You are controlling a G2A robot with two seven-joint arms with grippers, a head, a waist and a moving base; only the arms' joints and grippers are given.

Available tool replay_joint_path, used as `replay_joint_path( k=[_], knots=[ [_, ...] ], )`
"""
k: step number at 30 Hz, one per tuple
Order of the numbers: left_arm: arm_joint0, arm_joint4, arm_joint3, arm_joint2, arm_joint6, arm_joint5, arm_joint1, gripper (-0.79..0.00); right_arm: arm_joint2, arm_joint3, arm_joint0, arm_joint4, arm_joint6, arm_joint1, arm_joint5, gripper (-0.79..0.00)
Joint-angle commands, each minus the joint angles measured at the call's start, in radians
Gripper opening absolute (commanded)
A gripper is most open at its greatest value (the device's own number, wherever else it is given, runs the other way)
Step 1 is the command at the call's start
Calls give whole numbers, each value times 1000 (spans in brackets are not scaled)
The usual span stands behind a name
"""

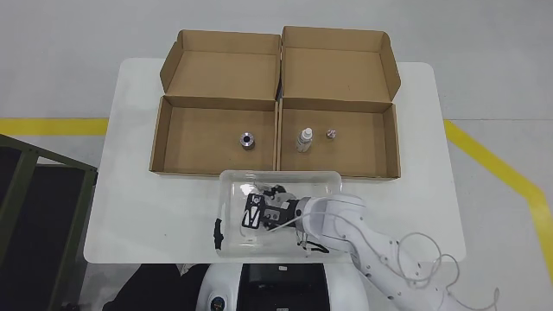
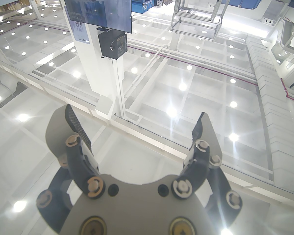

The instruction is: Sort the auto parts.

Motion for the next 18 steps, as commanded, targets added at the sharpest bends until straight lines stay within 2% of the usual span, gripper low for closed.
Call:
replay_joint_path(
  k=[1,10,15,18],
  knots=[
    [0,0,0,0,0,0,0,0,-1,3,1,1,-2,0,-1,-419],
    [0,0,0,0,0,0,0,0,0,0,0,5,-9,2,-11,-539],
    [0,0,0,0,0,0,0,0,2,-6,-2,15,-23,3,-23,-785],
    [0,0,0,0,0,0,0,0,11,-16,-7,25,-32,6,-30,-785]
  ],
)
